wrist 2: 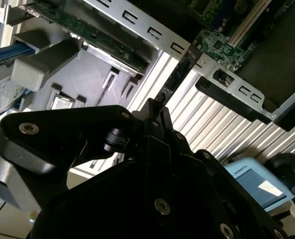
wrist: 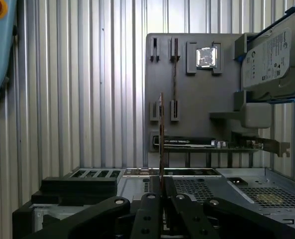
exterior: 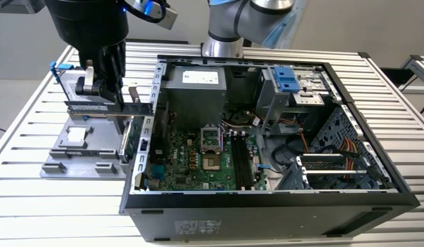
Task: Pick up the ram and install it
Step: 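Pick up the ram and move it above insertion slot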
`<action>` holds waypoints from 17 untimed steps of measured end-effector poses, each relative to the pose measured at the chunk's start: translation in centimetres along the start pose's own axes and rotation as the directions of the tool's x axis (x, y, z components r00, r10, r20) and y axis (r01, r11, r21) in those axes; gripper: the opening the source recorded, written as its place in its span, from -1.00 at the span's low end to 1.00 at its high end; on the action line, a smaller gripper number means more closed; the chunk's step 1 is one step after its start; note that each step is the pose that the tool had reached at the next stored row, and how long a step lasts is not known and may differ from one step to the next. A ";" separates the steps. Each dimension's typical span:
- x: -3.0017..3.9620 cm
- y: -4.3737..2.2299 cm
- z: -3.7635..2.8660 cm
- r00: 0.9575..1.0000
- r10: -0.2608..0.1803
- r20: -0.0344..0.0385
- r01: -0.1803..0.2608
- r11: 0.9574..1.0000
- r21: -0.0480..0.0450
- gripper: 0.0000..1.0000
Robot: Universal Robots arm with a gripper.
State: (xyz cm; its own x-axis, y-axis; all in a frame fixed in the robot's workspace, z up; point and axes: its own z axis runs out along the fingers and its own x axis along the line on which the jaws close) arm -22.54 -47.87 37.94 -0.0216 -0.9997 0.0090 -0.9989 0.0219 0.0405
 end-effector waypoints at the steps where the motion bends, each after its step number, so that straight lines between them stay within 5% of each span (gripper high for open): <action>1: 0.00 -0.13 -0.01 1.000 0.000 0.000 0.000 1.000 0.000 -1.00; 17: -0.05 -2.34 -0.15 1.000 0.000 0.000 0.000 1.000 -0.001 -1.00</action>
State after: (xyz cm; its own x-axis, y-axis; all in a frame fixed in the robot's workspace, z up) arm -20.20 -47.87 37.99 -0.0215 -0.9997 0.0091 -0.9989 0.0219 0.0411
